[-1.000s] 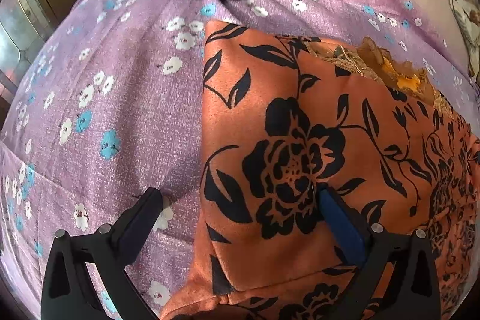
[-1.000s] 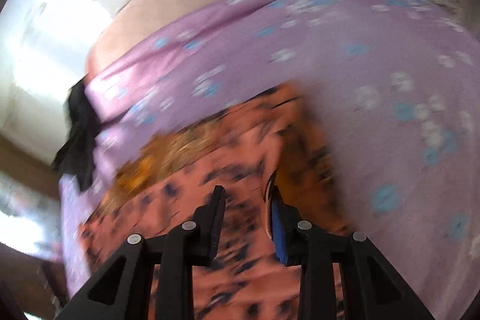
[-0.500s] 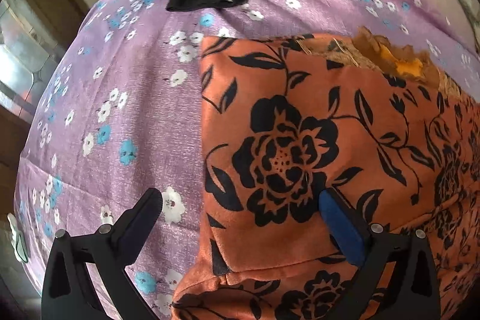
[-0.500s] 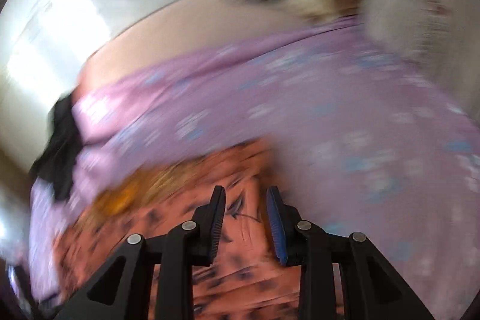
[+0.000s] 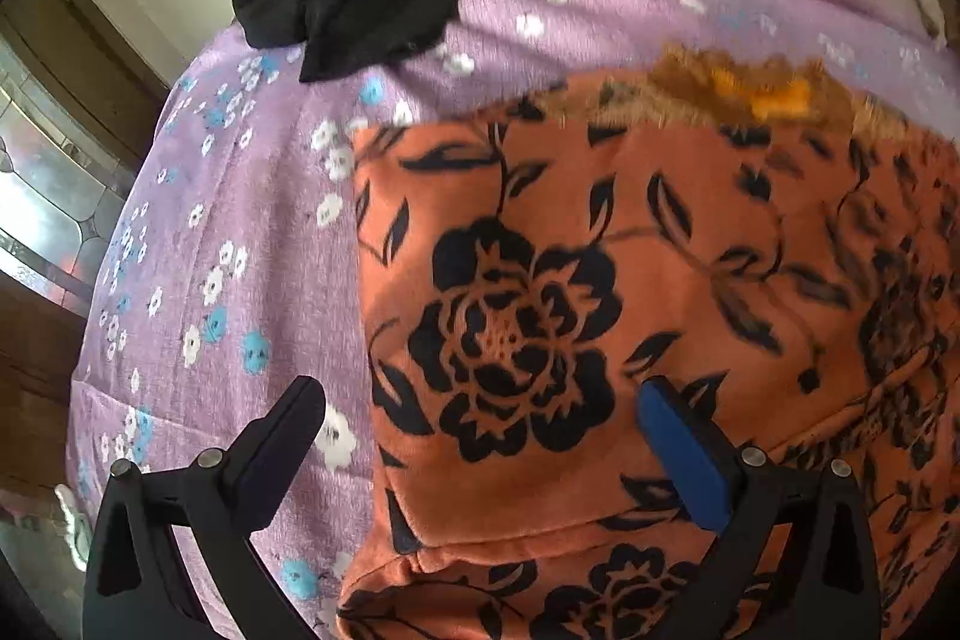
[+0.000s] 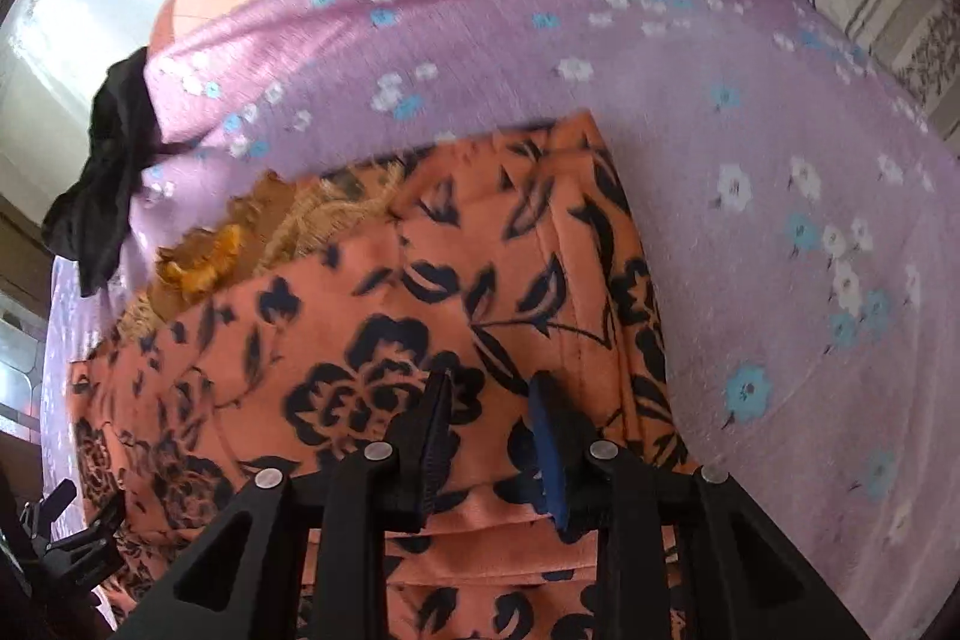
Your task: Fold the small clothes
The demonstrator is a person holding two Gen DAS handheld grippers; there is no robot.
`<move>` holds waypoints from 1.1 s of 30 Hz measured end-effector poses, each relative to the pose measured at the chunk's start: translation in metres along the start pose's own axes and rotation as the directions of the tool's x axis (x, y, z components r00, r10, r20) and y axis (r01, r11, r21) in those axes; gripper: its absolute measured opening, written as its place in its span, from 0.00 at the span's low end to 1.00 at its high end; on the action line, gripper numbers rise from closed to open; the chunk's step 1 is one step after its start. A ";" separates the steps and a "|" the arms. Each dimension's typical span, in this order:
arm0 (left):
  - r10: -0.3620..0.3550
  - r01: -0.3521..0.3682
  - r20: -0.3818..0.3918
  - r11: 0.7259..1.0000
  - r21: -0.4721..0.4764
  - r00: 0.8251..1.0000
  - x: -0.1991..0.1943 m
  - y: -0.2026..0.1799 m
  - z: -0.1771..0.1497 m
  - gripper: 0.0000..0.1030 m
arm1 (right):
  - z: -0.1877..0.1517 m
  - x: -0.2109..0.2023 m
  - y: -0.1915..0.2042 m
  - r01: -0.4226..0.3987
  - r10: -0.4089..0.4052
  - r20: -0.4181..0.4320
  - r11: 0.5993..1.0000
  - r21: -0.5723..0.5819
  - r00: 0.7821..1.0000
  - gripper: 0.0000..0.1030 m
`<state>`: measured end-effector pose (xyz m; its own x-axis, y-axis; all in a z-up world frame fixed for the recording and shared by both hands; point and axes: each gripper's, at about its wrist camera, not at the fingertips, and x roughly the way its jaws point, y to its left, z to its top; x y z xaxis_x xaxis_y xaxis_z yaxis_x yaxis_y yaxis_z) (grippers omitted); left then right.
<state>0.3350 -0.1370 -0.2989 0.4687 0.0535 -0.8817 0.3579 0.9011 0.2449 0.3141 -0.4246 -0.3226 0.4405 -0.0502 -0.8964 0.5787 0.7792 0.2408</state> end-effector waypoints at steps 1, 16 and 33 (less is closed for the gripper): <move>-0.005 0.005 0.012 1.000 -0.010 1.000 -0.002 0.001 0.001 1.00 | 0.003 -0.006 0.001 -0.021 0.021 0.044 1.000 0.000 0.999 0.30; -0.006 0.006 0.011 1.000 -0.014 1.000 -0.004 0.000 0.000 1.00 | -0.016 -0.004 0.051 -0.218 0.215 -0.032 0.963 -0.161 0.976 0.36; -0.062 0.073 0.075 0.986 -0.151 0.995 -0.088 0.076 -0.141 1.00 | -0.090 -0.149 -0.058 -0.305 0.308 0.121 0.951 -0.042 0.944 0.66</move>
<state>0.2067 -0.0125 -0.2599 0.5047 -0.0348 -0.8626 0.2652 0.9571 0.1165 0.1529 -0.4064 -0.2366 0.6768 0.1174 -0.7267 0.3874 0.7826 0.4873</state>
